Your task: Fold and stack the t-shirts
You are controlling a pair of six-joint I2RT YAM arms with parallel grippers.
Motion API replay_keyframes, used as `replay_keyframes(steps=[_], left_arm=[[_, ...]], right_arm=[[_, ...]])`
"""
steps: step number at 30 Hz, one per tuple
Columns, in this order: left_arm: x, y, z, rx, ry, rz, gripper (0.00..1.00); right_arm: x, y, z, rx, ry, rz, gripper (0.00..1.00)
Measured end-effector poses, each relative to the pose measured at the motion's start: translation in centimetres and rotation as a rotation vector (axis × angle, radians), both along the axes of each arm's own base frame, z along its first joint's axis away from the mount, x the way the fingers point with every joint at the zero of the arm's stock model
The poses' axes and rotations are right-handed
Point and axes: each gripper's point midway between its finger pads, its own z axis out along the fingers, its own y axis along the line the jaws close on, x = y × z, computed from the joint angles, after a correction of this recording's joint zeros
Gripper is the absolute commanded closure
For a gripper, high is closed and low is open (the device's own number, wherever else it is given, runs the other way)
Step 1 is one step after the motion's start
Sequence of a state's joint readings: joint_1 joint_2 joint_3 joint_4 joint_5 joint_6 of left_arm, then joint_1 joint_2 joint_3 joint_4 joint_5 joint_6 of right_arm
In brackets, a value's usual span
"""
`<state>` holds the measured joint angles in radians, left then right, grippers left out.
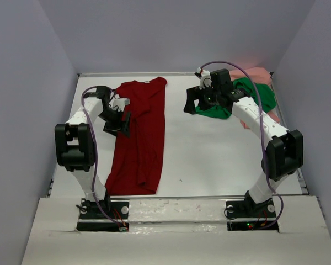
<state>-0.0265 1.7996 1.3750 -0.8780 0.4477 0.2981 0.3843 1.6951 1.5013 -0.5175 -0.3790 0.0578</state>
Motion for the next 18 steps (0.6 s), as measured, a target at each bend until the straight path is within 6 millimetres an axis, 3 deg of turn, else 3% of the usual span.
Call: replay_keyframes(steps=[7,18], left_arm=[[0.3,1.0,-2.5,0.08,0.034,0.016,0.22],[0.2,-0.7,-4.4,0.113,0.051,-0.036,0.23]], right_arm=[[0.2,-0.4,0.0,0.007,0.004,-0.008,0.04],[0.2,-0.5,0.1,0.015,0.007,-0.006,0.04]])
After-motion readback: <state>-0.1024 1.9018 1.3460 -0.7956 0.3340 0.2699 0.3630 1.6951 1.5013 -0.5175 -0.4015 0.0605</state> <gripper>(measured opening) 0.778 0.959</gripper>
